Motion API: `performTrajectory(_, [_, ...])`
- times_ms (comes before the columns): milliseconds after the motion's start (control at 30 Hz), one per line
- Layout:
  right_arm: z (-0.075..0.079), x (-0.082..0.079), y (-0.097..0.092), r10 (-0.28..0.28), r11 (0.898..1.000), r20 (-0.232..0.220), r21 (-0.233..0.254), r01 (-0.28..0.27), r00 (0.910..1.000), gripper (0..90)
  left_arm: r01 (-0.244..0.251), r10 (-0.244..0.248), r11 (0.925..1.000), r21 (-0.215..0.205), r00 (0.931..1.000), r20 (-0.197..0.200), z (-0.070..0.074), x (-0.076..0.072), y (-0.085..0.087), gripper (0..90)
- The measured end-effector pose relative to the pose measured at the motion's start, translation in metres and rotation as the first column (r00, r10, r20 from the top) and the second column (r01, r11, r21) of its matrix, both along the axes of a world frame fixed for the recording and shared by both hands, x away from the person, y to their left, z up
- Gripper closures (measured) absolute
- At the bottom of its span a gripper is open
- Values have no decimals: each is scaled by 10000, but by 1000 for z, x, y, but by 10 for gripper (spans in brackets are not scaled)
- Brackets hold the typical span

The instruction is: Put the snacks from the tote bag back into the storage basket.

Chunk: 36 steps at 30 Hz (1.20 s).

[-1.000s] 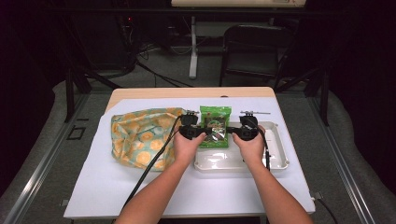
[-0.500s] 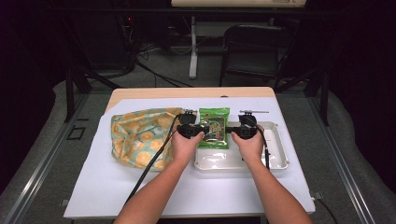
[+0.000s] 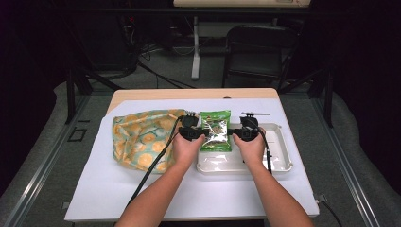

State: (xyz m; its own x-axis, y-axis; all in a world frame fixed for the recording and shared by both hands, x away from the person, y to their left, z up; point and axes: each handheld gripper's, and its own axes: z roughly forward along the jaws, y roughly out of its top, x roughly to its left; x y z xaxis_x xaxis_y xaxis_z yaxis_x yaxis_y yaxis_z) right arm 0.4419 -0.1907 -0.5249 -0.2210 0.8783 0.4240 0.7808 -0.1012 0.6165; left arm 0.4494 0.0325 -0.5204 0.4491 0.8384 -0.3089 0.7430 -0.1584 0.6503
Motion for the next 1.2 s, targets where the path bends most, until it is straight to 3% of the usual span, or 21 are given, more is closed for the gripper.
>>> performTrajectory(533, [-4,-1,0,7,9999,-219,-123,-9,9998,789,-136,135,9999,60,9996,264,6,-2,7,631])
performTrajectory(633, [-3,-4,-2,-11,9999,-174,-170,8,9998,747,-50,54,9999,-134,9995,318,11,-6,9,632])
performTrajectory(767, [1,-11,-5,83,9989,198,-468,-73,9998,727,171,-167,9998,-70,9988,450,17,-13,11,641])
performTrajectory(900, [7,-17,-7,205,9985,294,-521,-190,9994,714,361,-368,9993,119,9972,651,23,-19,14,649])
performTrajectory(1200, [27,-38,2,918,9936,1048,-751,-842,9902,690,656,-646,9978,-64,9929,1000,43,-31,24,659])
